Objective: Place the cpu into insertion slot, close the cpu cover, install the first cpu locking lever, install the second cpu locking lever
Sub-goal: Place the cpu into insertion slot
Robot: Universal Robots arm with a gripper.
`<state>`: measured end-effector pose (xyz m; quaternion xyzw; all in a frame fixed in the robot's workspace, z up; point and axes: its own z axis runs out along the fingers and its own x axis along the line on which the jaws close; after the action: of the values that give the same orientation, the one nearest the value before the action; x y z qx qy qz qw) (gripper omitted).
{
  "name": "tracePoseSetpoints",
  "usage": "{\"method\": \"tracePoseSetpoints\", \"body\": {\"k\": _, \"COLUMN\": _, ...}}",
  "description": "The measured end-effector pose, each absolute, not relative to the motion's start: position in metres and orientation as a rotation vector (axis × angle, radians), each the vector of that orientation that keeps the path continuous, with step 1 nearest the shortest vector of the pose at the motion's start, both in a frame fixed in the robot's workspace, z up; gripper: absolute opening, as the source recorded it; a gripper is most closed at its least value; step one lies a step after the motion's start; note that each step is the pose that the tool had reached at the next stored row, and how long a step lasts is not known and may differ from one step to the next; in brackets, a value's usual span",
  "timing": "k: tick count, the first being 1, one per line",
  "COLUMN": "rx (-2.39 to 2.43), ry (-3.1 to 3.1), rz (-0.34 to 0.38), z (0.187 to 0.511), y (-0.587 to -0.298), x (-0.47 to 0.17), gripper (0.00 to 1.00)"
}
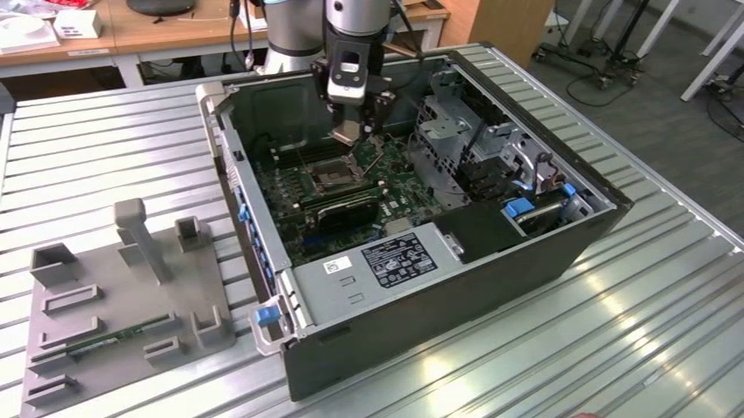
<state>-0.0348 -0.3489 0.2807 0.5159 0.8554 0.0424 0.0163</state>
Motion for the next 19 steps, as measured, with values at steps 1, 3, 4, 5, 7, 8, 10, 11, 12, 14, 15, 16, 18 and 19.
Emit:
{"method": "tracePoseSetpoints", "body": {"k": 1, "rx": 1.623, "ry": 2.648, "rz": 0.131, "z": 0.2807, "y": -0.349, "x": -0.0348, "gripper": 0.54}}
{"method": "tracePoseSetpoints", "body": {"k": 3, "rx": 1.657, "ry": 2.625, "rz": 0.131, "z": 0.2807, "y": -0.349, "x": -0.0348, "gripper": 0.54}}
{"method": "tracePoseSetpoints", "body": {"k": 4, "rx": 1.672, "ry": 2.616, "rz": 0.13, "z": 0.2806, "y": -0.349, "x": -0.0348, "gripper": 0.54}}
{"method": "tracePoseSetpoints", "body": {"k": 5, "rx": 1.683, "ry": 2.608, "rz": 0.13, "z": 0.2806, "y": -0.349, "x": -0.0348, "gripper": 0.54}}
{"method": "tracePoseSetpoints", "body": {"k": 7, "rx": 1.699, "ry": 2.597, "rz": 0.13, "z": 0.2806, "y": -0.349, "x": -0.0348, "gripper": 0.54}}
{"method": "tracePoseSetpoints", "body": {"k": 8, "rx": 1.704, "ry": 2.593, "rz": 0.13, "z": 0.2806, "y": -0.349, "x": -0.0348, "gripper": 0.54}}
{"method": "tracePoseSetpoints", "body": {"k": 10, "rx": 1.711, "ry": 2.588, "rz": 0.13, "z": 0.2806, "y": -0.349, "x": -0.0348, "gripper": 0.54}}
{"method": "tracePoseSetpoints", "body": {"k": 11, "rx": 1.713, "ry": 2.587, "rz": 0.13, "z": 0.2806, "y": -0.349, "x": -0.0348, "gripper": 0.54}}
{"method": "tracePoseSetpoints", "body": {"k": 12, "rx": 1.714, "ry": 2.586, "rz": 0.129, "z": 0.2806, "y": -0.349, "x": -0.0348, "gripper": 0.54}}
{"method": "tracePoseSetpoints", "body": {"k": 14, "rx": 1.715, "ry": 2.585, "rz": 0.129, "z": 0.2806, "y": -0.349, "x": -0.0348, "gripper": 0.54}}
{"method": "tracePoseSetpoints", "body": {"k": 15, "rx": 1.716, "ry": 2.585, "rz": 0.129, "z": 0.2806, "y": -0.349, "x": -0.0348, "gripper": 0.54}}
{"method": "tracePoseSetpoints", "body": {"k": 16, "rx": 1.719, "ry": 2.583, "rz": 0.129, "z": 0.2806, "y": -0.349, "x": -0.0348, "gripper": 0.54}}
{"method": "tracePoseSetpoints", "body": {"k": 18, "rx": 1.719, "ry": 2.583, "rz": 0.129, "z": 0.2806, "y": -0.349, "x": -0.0348, "gripper": 0.54}}
{"method": "tracePoseSetpoints", "body": {"k": 19, "rx": 1.719, "ry": 2.583, "rz": 0.129, "z": 0.2806, "y": -0.349, "x": -0.0348, "gripper": 0.54}}
